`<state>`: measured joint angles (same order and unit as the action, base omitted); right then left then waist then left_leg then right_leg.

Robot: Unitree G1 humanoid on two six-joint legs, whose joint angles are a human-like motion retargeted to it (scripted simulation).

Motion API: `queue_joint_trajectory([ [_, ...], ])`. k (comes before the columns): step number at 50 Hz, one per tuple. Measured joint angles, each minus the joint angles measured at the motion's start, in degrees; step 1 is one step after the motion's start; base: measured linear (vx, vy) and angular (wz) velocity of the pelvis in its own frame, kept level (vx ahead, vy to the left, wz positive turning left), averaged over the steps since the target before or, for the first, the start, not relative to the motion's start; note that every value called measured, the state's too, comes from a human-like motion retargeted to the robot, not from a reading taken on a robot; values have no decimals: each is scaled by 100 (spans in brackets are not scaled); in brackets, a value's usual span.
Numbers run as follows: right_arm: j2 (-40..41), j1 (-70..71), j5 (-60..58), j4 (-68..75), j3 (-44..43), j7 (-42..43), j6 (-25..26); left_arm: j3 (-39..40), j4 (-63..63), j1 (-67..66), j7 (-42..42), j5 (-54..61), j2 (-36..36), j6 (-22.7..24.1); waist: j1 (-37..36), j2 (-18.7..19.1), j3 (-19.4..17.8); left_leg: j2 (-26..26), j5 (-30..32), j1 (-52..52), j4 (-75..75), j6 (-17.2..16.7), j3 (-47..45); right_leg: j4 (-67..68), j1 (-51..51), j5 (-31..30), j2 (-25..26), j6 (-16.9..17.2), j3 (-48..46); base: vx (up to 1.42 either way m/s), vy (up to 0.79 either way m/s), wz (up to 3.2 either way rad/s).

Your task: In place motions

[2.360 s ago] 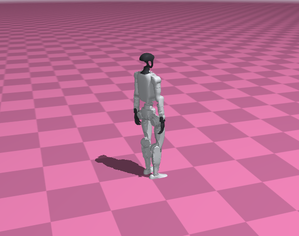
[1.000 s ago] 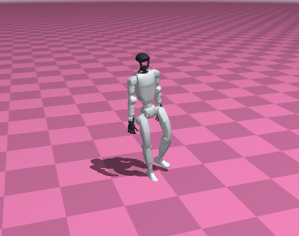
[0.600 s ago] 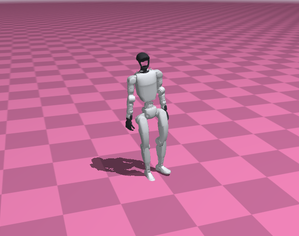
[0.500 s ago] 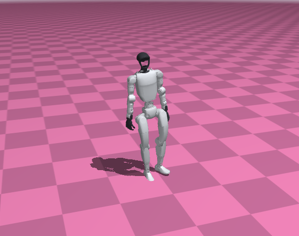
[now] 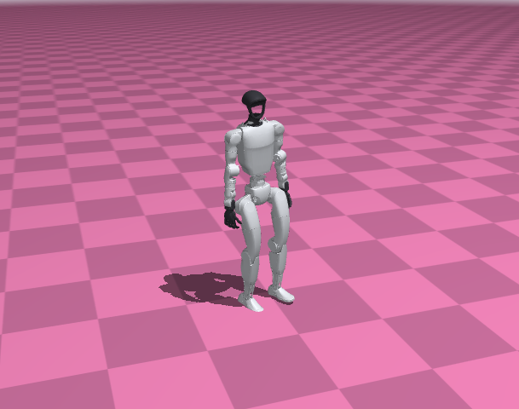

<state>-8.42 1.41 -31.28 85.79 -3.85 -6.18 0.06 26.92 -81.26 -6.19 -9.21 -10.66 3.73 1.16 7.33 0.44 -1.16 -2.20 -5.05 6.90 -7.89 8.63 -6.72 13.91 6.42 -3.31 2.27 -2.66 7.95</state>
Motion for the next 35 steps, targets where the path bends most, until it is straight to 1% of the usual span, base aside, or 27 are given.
queue_joint_trajectory([
  [2, 5, -28, -17, -13, -14, 6, -11, -31, 32, 60, 57, -10, 46, -37, 147, -24, -98, -127, 138, 165, -44, -67, 528, -28, -83, 49, 188, 323, 1027, -17, -11, 221],
  [3, 6, -38, -23, -15, -25, 10, -14, -28, 42, 94, 82, -4, 59, -52, 187, -30, -131, -177, 189, 234, -65, -98, 726, -68, -133, 108, 204, 423, 1232, -17, -11, 218],
  [4, -1, -50, -26, -2, -45, 19, -10, -27, 59, 138, 96, 18, 69, -58, 193, -33, -164, -245, 253, 320, -84, -146, 972, -167, -169, 164, 129, 359, 1006, -17, -11, 227],
  [5, -11, -64, -27, 18, -70, 31, -2, -28, 78, 189, 106, 47, 79, -62, 183, -36, -199, -320, 325, 414, -103, -203, 1243, -296, -199, 219, 8, 214, 565, -18, -13, 205],
  [6, -32, -68, -27, 64, -86, 29, 22, -44, 103, 218, 85, 82, 79, -40, 13, -61, -211, -368, 398, 483, -96, -245, 1352, -377, -220, 223, -213, 213, -32, -19, -14, 165],
  [7, -58, -68, -34, 111, -111, 24, 51, -70, 128, 246, 72, 126, 72, -6, -183, -81, -231, -407, 481, 551, -86, -279, 1427, -434, -230, 228, -347, 215, -409, -21, -15, 112],
  [8, -90, -58, -57, 157, -153, 9, 88, -115, 154, 271, 78, 188, 49, 55, -431, -92, -265, -427, 585, 615, -71, -298, 1432, -439, -218, 235, -305, 220, -345, -24, -11, 113],
  [10, -163, -46, -159, 206, -224, -18, 140, -212, 169, 312, 183, 405, -20, 233, -861, -97, -361, -469, 749, 727, -66, -321, 1511, -457, -193, 253, -396, 233, -677, -27, -7, 136],
  [12, -239, -20, -322, 205, -203, -3, 146, -179, 110, 333, 272, 729, -103, 412, -1015, -118, -446, -461, 713, 819, -81, -197, 1384, -504, -252, 291, -588, 287, -1134, -27, -4, 189],
  [13, -272, -2, -406, 197, -173, 40, 150, -108, 71, 332, 264, 887, -151, 473, -1028, -115, -482, -325, 562, 840, -107, -192, 928, -511, -283, 320, -615, 291, -1247, -22, 0, 206],
  [15, -320, 14, -561, 185, -166, 176, 170, 117, -30, 285, 212, 1129, -262, 564, -1029, -52, -471, 57, 287, 828, -142, -430, -230, -571, -349, 364, -640, 268, -1669, -14, 5, 210],
  [17, -355, -31, -575, 193, -204, 289, 158, 332, -152, 179, 210, 1322, -349, 624, -964, -3, -345, 255, 107, 760, -125, -549, -1266, -672, -410, 404, -691, 267, -2127, -4, 8, 233],
  [20, -392, -112, -372, 228, -279, 319, 88, 544, -313, 20, 320, 1469, -384, 636, -815, 20, -171, 410, -60, 650, -199, -694, -2227, -802, -518, 482, -831, 316, -2929, -5, 12, 263],
  [23, -413, -141, -253, 299, -372, 298, 82, 614, -400, -99, 422, 1302, -289, 571, -801, -14, -110, 513, -183, 490, -456, -736, -2851, -888, -692, 592, -961, 402, -3636, -6, 5, 257],
  [26, -417, -193, -324, 362, -458, 332, 106, 599, -502, -158, 521, 965, -105, 417, -801, -99, -28, 655, -347, 398, -847, -697, -3389, -971, -888, 672, -1096, 528, -4381, 1, 3, 273],
  [28, -403, -273, -385, 377, -473, 370, 105, 613, -576, -189, 603, 773, 16, 316, -741, -169, 98, 787, -471, 320, -1054, -737, -3936, -1044, -1019, 739, -1123, 614, -4952, 7, 1, 301],
  [30, -373, -369, -433, 377, -490, 388, 99, 664, -616, -226, 669, 670, 99, 259, -686, -265, 253, 859, -531, 177, -1124, -774, -4695, -1096, -1142, 800, -1148, 719, -5614, 11, 5, 299],
  [32, -326, -457, -477, 354, -560, 373, 84, 741, -631, -249, 698, 656, 145, 228, -664, -328, 400, 824, -514, 105, -1093, -778, -5203, -1105, -1257, 843, -1133, 862, -6248, 14, 3, 287],
  [33, -303, -496, -498, 330, -610, 357, 71, 774, -643, -249, 701, 677, 159, 222, -648, -341, 462, 780, -492, 116, -1066, -754, -5283, -1112, -1316, 857, -1096, 932, -6565, 20, 9, 268],
  [35, -265, -568, -509, 267, -680, 330, 39, 831, -670, -250, 707, 748, 157, 227, -725, -362, 529, 652, -406, 168, -943, -707, -5123, -1108, -1443, 882, -1004, 1044, -7052, 24, 13, 216],
])
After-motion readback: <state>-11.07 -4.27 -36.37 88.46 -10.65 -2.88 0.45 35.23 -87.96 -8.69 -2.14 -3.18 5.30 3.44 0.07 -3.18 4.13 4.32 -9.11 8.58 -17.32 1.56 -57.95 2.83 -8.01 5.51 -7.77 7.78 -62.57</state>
